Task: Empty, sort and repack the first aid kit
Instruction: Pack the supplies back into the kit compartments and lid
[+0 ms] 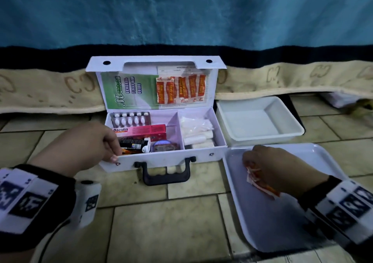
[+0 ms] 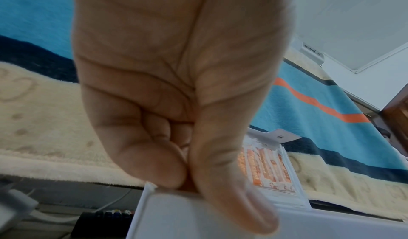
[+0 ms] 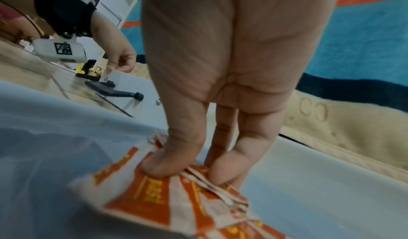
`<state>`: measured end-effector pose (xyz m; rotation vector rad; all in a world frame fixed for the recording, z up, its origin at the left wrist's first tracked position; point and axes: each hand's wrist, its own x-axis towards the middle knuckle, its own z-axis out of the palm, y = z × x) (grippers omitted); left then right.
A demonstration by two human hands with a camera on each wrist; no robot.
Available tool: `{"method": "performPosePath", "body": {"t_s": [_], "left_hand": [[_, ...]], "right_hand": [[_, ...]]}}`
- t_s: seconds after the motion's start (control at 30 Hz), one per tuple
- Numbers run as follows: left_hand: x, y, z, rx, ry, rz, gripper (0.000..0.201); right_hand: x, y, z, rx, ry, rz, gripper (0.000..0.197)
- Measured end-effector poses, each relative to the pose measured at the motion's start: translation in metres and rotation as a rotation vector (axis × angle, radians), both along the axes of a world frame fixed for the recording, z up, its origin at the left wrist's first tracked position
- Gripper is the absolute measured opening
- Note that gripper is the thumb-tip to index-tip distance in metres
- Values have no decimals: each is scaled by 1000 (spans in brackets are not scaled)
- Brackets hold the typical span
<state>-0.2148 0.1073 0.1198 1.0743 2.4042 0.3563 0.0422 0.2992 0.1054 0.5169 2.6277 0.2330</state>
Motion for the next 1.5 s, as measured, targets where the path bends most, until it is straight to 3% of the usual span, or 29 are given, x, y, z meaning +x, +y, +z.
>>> {"method": "performPosePath", "body": {"t_s": [0.03,0.07,0.17,0.27,0.43,0.53,0.73,0.9,1.07,1.27,1.5], "left_hand": [[0,0,1,-2,22,-4,24],[1,0,1,-5,43,-8,25],[0,0,3,-22,57,-21,33],[-1,0,3,-21,30,-32,34],[-2,1,3,-24,9,-31,32],[-4,3,1,-39,35,-39,34],[-3,3,2,-40,35,-48,33],[-5,2,0,-39,42,-38,33],[-8,2,-2,-40,19,-13,33],[-9,1,-3,-15,3,-2,35],[-8,1,-3,-32,-11,-3,32]], "right_hand": [[27,-3,-2,-35,158,-161,18],[34,-3,-6,-4,125,-291,15],[32,-1,-14,-84,164,-230,11],[36,11,-8,-98,243,-290,22],[38,14,-3,-91,148,-328,31],[43,21,11,-111,186,-329,32],[18,11,54,-540,581,-345,16],[-40,13,53,-845,865,-386,14],[-103,19,49,-881,982,-369,15],[-143,25,74,-855,1375,-295,24],[-169,30,65,-743,1318,-302,22]]}}
